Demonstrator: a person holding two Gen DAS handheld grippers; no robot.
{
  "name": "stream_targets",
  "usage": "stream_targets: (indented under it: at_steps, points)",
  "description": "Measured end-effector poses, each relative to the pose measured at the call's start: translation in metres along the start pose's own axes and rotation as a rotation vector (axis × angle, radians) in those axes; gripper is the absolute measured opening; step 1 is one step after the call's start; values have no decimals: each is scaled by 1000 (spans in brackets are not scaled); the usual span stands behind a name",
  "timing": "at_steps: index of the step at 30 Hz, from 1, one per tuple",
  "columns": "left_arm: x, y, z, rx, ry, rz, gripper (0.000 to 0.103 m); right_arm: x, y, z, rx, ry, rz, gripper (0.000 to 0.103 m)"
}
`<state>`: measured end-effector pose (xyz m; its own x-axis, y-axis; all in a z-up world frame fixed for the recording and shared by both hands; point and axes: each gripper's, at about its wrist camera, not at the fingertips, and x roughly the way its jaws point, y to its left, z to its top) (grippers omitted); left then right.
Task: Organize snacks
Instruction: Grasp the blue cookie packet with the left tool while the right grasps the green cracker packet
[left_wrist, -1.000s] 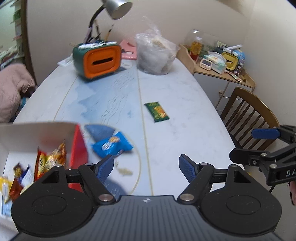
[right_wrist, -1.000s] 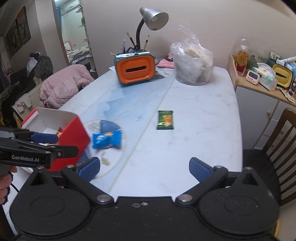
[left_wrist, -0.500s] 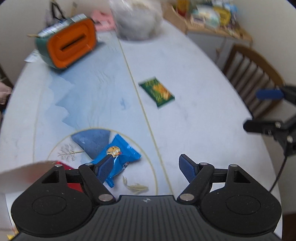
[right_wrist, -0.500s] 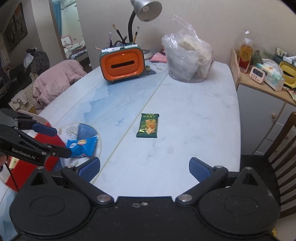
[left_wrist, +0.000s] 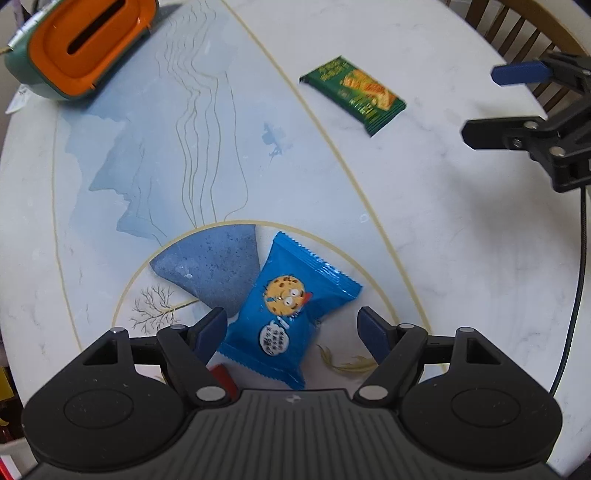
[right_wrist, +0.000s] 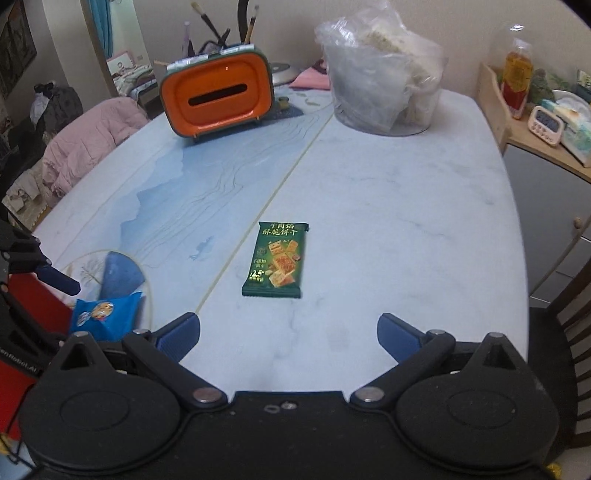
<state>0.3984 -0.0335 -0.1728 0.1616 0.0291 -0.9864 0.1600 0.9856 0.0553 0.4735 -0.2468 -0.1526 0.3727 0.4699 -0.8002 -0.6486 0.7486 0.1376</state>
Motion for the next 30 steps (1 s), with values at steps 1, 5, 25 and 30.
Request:
stream_targets:
  at_steps: [1, 5, 25, 30]
  points:
    - [4, 1, 3, -2, 13, -1, 77, 6, 1, 2, -6, 6, 0, 103]
    - [17, 6, 9, -8, 36, 21, 77, 31, 1, 13, -14, 18, 1, 102]
    - [22, 11, 7, -48, -5, -28, 52, 97, 25, 29, -82, -8, -102, 73]
    - [18, 4, 3, -66, -27, -18, 49, 94, 28, 27, -91, -24, -92, 55]
